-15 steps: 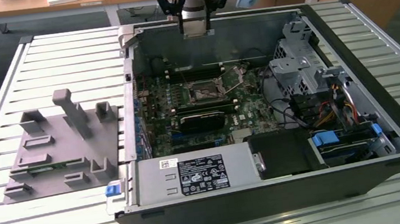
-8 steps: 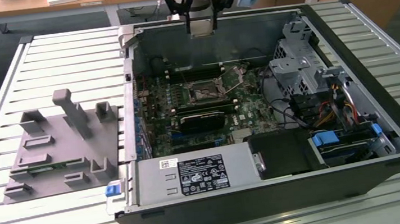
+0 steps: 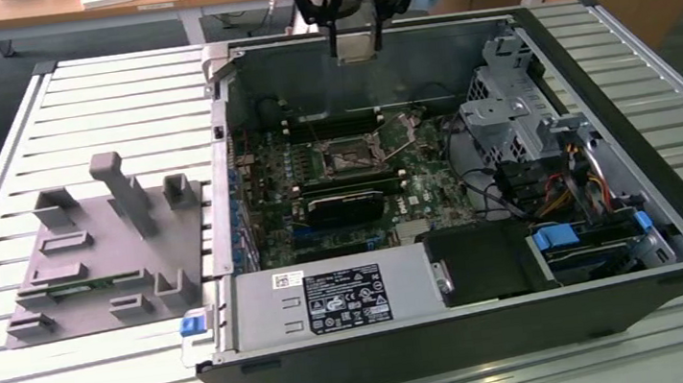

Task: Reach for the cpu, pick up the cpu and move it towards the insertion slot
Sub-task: 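Pick up the cpu and move it towards the insertion slot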

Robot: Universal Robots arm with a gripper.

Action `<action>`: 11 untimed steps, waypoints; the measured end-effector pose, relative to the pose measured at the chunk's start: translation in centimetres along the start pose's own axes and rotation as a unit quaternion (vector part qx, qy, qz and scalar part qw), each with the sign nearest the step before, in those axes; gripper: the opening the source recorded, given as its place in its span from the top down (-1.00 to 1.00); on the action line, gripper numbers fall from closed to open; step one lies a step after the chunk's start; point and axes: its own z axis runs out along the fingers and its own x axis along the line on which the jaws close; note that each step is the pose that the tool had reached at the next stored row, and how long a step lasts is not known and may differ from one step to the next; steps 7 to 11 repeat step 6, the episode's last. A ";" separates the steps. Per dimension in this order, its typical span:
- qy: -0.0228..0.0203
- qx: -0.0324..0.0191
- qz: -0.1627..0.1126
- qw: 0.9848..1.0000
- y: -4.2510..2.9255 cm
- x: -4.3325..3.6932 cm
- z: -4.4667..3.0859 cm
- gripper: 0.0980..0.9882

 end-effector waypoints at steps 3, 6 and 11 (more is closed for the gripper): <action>0.000 0.000 0.000 1.000 0.00 -0.07 0.02 0.02; 0.000 0.000 0.000 1.000 0.00 -0.07 0.02 0.02; 0.000 0.000 0.000 1.000 0.00 -0.07 0.02 0.02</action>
